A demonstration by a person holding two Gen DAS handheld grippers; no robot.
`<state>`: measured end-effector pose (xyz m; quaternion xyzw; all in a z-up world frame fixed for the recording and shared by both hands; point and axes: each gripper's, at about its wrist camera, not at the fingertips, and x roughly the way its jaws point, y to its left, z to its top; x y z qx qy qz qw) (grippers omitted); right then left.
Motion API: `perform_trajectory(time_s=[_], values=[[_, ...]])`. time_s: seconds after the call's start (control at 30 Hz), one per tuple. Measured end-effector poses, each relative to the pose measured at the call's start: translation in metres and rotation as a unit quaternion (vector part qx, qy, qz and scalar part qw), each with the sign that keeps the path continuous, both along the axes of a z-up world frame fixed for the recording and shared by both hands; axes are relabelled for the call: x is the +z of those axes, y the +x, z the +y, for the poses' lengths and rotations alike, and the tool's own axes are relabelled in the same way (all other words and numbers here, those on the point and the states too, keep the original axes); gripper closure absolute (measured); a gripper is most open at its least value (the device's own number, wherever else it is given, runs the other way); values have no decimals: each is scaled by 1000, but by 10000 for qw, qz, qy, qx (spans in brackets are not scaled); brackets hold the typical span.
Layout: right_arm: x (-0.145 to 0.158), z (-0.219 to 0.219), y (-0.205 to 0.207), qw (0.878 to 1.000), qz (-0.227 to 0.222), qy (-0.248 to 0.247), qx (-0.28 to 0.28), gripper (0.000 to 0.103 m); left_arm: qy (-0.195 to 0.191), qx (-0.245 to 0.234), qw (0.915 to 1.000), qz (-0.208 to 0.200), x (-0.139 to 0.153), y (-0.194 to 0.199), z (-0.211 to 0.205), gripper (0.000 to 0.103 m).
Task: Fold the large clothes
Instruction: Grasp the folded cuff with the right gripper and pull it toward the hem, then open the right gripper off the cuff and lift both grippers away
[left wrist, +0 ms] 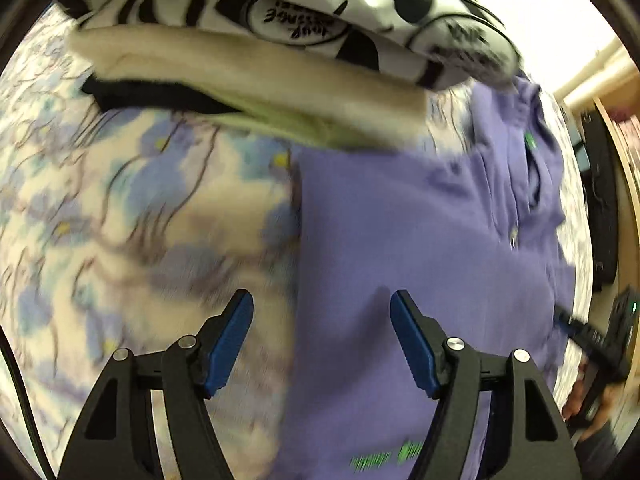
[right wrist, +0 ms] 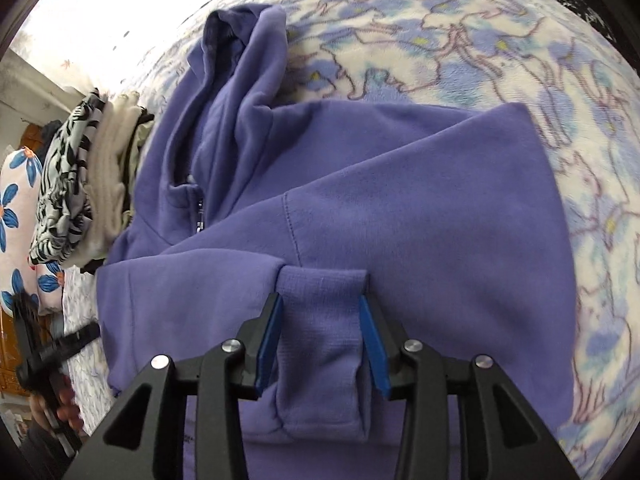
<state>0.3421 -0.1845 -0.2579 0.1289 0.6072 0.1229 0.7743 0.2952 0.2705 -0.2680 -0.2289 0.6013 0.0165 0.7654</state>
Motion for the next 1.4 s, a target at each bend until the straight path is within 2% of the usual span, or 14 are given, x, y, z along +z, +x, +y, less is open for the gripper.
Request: perform_trajectory(time_s=[0.1,0.13,0.17,0.2,0.27,0.4,0.57,0.7,0.8,1.03,1.17,1.23,1.33,1.4], values=[[-2,-2,3,10000,-15,51,1,63,124,-20,9999,-16,-7,20,-7,35],[-2,-2,3,10000,-30,30,44,64,178,-42,9998,1,-9,26,-11,50],[-1,-1,2,9999,-59,-20,106,72,183,-73,9998,8,-10,31,-15,74],[0,1,2,9998,-85,-61,185,95,267,-93,9996,34,-10,34,-19,79],[10,1,1,9993,-280,-100,222,98,588,-93,9981,-162,-2,33,-25,87],[29,1,1,9958,-882,-166,163,98,1008,-111,9934,-536,7,27,-41,89],[-2,6,12,9971,-404,-620,183,96,1278,-133,9909,-396,-9,31,-51,84],[21,9,7,9931,-724,-915,129,85,1541,-214,9874,-282,2,33,-62,76],[45,9,-7,9899,-1125,-862,75,77,1697,-159,9847,-351,20,19,-70,74],[49,55,-43,9907,-1045,-347,795,75,1247,-438,9886,-728,42,-33,-121,74],[38,91,-55,9891,-992,-98,1079,75,868,-654,9927,-530,28,-45,-158,74],[28,101,-56,9885,-924,15,1199,75,864,-712,9928,-432,16,-45,-171,74],[5,99,-52,9891,-678,-357,1256,76,890,-724,9933,-146,-7,-45,-173,73],[1,84,-49,9909,-661,-333,1122,92,727,-652,9952,-101,-9,-43,-166,72]])
